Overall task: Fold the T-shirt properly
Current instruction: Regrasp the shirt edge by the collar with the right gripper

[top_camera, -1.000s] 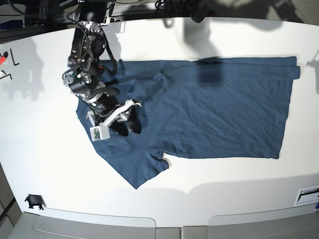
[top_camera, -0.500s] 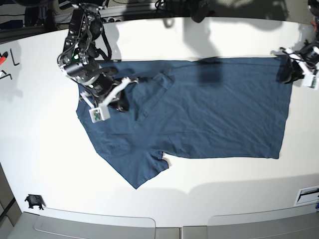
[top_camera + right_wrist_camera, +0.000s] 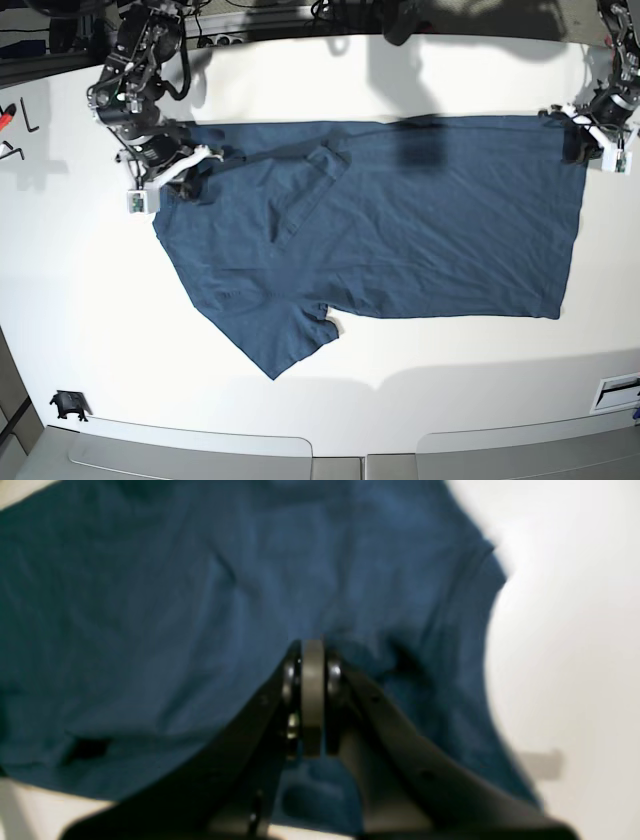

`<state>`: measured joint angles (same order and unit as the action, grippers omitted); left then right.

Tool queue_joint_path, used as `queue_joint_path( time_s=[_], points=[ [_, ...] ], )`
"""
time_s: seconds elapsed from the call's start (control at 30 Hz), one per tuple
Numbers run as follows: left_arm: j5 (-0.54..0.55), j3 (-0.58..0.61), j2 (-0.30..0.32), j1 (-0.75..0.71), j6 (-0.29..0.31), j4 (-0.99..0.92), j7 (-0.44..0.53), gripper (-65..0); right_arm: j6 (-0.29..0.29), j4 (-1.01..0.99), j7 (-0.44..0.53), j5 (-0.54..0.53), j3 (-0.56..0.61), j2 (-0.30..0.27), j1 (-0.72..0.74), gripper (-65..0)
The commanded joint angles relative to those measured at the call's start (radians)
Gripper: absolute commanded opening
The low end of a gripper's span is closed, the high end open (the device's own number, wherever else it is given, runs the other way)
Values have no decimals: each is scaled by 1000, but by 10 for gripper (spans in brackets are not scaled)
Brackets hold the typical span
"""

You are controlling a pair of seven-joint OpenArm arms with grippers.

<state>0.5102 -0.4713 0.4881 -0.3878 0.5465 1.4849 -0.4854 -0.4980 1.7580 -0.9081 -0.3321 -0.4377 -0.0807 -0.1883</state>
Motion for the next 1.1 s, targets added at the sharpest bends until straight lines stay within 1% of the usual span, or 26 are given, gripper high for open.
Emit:
queue_joint_path(
  time_s=[0.0,0.13,0.3,0.47,0.77,0.9,1.07],
  points=[
    [14,-9,19,5,0,-8,23,-650,0,-13,30,-7,-2,-14,8,-650],
    [14,-9,19,5,0,-66,24,-650,0,-121,46,-7,-2,-17,8,-650],
    [15,-9,19,5,0,-68,23,-650,0,-196,34,-7,-2,-19,7,-650],
    [14,-10,20,5,0,-68,-29,-650,0,-198,-3,-8,-2,-26,0,-650],
    [15,-10,20,-5,-1,-68,-148,-650,0,-198,-32,-16,-3,-70,-49,-650],
    [35,-12,23,-53,-1,-68,-151,-650,0,-198,-59,-18,-3,-85,-71,-650],
    [110,-12,24,-141,0,-67,-150,-650,0,-196,-79,-19,-3,-118,-100,-650]
  ],
)
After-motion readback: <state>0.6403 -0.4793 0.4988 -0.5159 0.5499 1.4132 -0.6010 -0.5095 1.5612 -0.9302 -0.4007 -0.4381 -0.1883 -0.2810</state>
